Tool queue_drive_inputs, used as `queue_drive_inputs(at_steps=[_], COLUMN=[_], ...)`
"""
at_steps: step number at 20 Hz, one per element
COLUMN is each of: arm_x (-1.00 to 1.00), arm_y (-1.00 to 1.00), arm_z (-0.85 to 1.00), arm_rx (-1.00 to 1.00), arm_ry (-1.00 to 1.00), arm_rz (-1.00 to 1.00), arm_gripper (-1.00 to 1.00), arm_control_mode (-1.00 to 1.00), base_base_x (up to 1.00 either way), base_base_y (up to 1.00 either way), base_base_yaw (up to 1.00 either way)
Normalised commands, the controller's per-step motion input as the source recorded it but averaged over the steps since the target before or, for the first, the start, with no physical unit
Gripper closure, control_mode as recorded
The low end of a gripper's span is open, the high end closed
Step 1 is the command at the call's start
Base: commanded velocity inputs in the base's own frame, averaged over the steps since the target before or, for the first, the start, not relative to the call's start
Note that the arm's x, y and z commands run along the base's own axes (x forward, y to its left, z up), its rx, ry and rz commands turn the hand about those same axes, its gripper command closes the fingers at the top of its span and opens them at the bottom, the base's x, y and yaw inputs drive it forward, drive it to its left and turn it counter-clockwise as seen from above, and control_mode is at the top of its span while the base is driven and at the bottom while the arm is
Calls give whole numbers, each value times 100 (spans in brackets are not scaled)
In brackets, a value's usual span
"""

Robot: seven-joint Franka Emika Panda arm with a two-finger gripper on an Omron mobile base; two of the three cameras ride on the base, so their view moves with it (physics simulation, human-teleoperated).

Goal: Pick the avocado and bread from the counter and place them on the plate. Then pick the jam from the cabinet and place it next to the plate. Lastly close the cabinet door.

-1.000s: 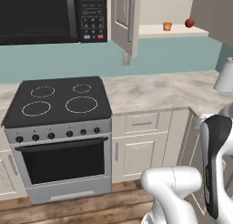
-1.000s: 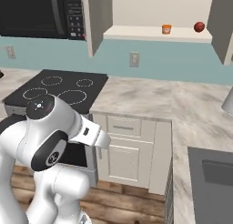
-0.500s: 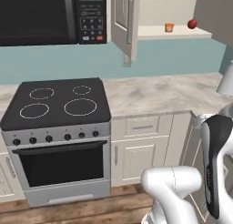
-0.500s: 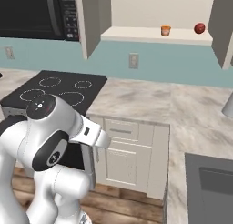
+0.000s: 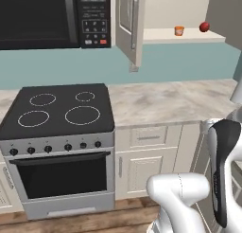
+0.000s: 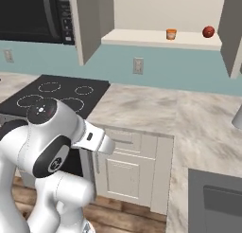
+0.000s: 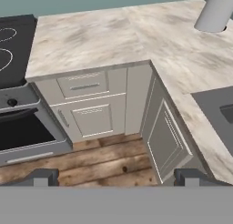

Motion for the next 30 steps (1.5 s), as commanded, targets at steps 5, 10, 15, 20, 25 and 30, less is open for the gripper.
queue_drive_inputs(at_steps=[5, 10, 15, 20, 25, 30], arm_x=[0, 0, 0, 0, 0, 0], arm_y=[0, 0, 0, 0, 0, 0], arm_z=[0, 0, 0, 0, 0, 0], arm_rx=[0, 0, 0, 0, 0, 0], arm_ry=[0, 0, 0, 0, 0, 0], arm_rz=[0, 0, 0, 0, 0, 0], arm_gripper=[-100, -100, -100, -100, -100, -100], arm_control_mode=[100, 100, 100, 100, 100, 100], base_base_x=[34, 36, 37, 40, 46, 50], base_base_y=[-37, -38, -38, -32, -29, -35], base_base_yaw=[7, 7, 7, 7, 6, 7])
